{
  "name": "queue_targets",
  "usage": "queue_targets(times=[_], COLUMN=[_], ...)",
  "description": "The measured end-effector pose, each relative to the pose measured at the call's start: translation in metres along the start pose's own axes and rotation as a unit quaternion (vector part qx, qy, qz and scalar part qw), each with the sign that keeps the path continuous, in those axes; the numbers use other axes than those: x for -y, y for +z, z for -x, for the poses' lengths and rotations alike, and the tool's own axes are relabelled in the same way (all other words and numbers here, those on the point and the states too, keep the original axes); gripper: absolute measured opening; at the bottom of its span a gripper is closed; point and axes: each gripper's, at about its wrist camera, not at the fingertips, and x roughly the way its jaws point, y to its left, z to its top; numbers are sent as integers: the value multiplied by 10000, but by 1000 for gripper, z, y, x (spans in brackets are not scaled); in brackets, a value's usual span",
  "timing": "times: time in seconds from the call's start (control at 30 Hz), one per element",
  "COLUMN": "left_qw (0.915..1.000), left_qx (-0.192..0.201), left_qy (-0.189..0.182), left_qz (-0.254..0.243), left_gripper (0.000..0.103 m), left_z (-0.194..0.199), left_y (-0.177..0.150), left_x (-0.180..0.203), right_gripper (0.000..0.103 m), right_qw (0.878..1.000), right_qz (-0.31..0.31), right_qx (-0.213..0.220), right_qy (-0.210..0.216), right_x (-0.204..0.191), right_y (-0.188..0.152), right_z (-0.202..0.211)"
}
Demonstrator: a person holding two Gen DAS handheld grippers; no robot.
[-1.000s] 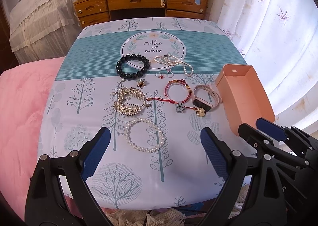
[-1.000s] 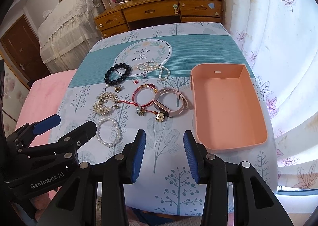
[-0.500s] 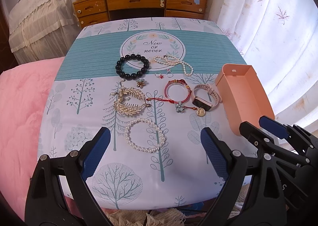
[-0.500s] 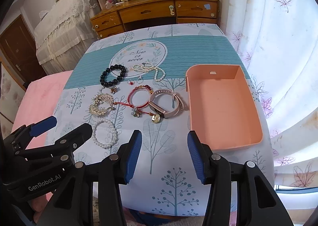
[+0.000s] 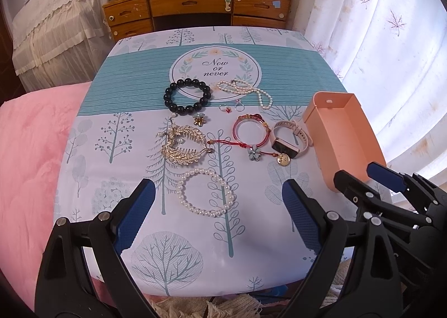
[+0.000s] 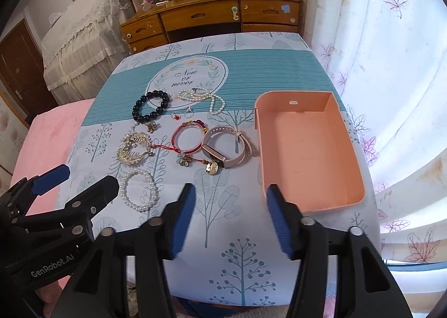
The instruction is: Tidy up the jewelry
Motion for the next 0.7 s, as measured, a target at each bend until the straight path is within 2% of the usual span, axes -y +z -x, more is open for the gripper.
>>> queue_targets(times=[0.3,0.53,0.63,0.7], left_qw=[10000,9996,9992,9990], left_qx=[-27,42,217,277], left_qy=[20,35,-104,-165], left_qz=[83,264,314,324], left_gripper=[91,91,91,91], left_z=[-5,-7,-3,-1], left_y=[2,4,8,10], left_x=[-8,-23,-35,-41], right_gripper=[68,68,68,64], right_qw=[10000,9997,9993,9983], right_qz=[-7,99,48,32], right_qx=[-1,227,333,427], right_qy=[-18,22,166,391], right_x=[2,-4,-4,-4], right_y=[2,4,5,7], right_z=[-3,3,9,12])
